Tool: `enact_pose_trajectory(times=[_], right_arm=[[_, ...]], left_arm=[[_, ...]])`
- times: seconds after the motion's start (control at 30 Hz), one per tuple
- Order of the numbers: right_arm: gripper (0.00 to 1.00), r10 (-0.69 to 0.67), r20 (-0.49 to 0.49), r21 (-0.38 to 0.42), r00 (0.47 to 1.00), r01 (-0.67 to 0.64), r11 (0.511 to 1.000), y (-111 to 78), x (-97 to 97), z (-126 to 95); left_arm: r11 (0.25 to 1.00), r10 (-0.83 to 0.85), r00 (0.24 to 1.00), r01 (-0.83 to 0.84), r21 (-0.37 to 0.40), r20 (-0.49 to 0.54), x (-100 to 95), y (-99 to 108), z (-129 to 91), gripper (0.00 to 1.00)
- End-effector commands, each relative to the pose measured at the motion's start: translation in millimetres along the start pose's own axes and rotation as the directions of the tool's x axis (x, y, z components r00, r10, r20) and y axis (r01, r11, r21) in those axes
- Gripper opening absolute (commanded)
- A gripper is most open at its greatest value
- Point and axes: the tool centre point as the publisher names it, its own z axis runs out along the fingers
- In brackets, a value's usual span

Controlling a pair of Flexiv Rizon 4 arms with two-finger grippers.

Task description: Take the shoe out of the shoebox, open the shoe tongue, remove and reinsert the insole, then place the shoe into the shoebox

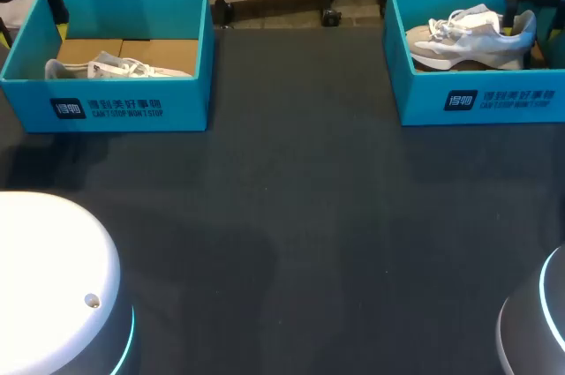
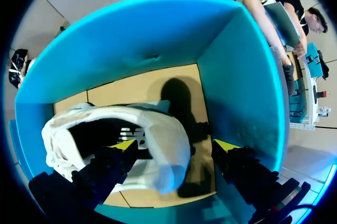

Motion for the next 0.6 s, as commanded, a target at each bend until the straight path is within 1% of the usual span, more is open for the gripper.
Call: enact_pose_trajectory(times=[0.03, 0.17, 0.23, 0.27, 0.3, 0.33, 0.37, 0.43, 0.53, 0.6], right_arm=[[0.89, 0.001, -0.001, 0.006, 1.0, -0.001, 1.0, 9.0, 2.9, 14], [0.82, 0.008, -0.006, 0.004, 1.0, -0.008, 1.0, 9.9, 4.2, 17], [0.82, 0.008, -0.006, 0.003, 1.0, -0.008, 1.0, 10.1, 4.4, 18], [0.7, 0.009, -0.006, 0.001, 1.0, -0.009, 1.0, 10.4, 5.2, 22], [0.64, 0.009, -0.005, 0.001, 1.0, -0.009, 1.0, 10.4, 5.4, 23], [0.5, 0.008, -0.003, 0.002, 1.0, -0.008, 1.0, 10.3, 5.5, 24], [0.46, 0.007, -0.001, 0.003, 1.0, -0.007, 1.0, 10.2, 5.6, 24], [0.45, 0.006, 0.004, 0.006, 1.0, -0.006, 1.0, 10.2, 5.1, 27], [0.4, 0.006, 0.016, 0.008, 1.0, -0.006, 1.0, 10.3, 3.4, 30], [0.35, 0.009, 0.022, 0.01, 1.0, -0.009, 1.0, 10.3, 2.2, 31]], left_arm=[[1.0, 0.0, 1.0, 0.0, -0.004, -0.002, 0.5, -1, 0, 1.0], [1.0, 0.0, 1.0, 0.0, -0.004, -0.002, 0.5, -1, 0, 1.0], [1.0, 0.0, 1.0, 0.0, -0.004, -0.002, 0.5, -1, 0, 1.0], [1.0, 0.0, 1.0, 0.0, -0.004, -0.002, 0.5, -1, 0, 1.0], [1.0, 0.0, 1.0, 0.0, -0.004, -0.002, 0.5, -1, 0, 1.0], [1.0, 0.0, 1.0, 0.0, -0.004, -0.002, 0.5, -1, 0, 1.0], [1.0, 0.0, 1.0, 0.0, -0.004, -0.002, 0.5, -1, 0, 1.0], [1.0, 0.0, 1.0, 0.0, -0.004, -0.002, 0.5, -1, 0, 1.0], [1.0, 0.0, 1.0, 0.0, -0.004, -0.002, 0.5, -1, 0, 1.0], [1.0, 0.0, 1.0, 0.0, -0.004, -0.002, 0.5, -1, 0, 1.0]])
